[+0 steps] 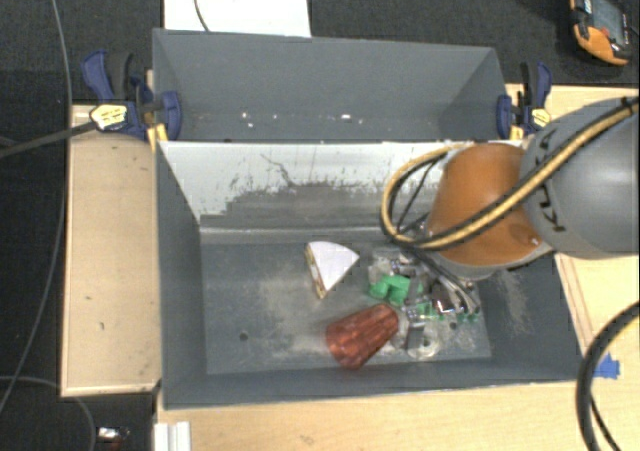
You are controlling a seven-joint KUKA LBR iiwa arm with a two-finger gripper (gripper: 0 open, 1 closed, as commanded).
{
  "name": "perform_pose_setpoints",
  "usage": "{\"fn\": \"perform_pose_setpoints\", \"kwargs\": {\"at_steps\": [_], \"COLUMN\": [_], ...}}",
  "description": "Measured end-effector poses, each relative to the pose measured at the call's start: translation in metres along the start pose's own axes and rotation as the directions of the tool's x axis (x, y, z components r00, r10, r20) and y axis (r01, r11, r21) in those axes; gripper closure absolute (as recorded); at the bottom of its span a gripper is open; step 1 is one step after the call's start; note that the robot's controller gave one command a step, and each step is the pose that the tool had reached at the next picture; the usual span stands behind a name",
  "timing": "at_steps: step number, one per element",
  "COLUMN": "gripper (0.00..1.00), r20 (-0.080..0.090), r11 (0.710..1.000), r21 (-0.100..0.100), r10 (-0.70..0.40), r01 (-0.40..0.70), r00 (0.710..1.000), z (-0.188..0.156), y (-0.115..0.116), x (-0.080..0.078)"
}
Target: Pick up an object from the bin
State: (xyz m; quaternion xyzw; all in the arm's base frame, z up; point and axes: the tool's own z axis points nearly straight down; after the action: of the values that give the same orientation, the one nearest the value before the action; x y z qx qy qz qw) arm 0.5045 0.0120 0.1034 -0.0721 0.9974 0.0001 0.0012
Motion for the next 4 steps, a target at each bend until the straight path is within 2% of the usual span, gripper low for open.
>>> {"fn": "perform_pose_setpoints", "kwargs": {"at_steps": [1, 2, 3, 4], "gripper": [0.00, 0.00, 1.00, 1.00], "r20": [0.002, 0.004, 0.009, 0.010], "r11": [0.956, 0.999, 0.966, 0.966], "r21": [0.000, 0.000, 0.000, 0.000], "r10": [-0.292, 0.039, -0.259, -0.258], "r01": [0.292, -0.039, 0.259, 0.258], "r00": [0.956, 0.999, 0.966, 0.966], "z": [0.029, 0.032, 0.033, 0.033], "y": [0.009, -0.002, -0.014, -0.014], "x": [-0.044, 0.006, -0.021, -0.021]}}
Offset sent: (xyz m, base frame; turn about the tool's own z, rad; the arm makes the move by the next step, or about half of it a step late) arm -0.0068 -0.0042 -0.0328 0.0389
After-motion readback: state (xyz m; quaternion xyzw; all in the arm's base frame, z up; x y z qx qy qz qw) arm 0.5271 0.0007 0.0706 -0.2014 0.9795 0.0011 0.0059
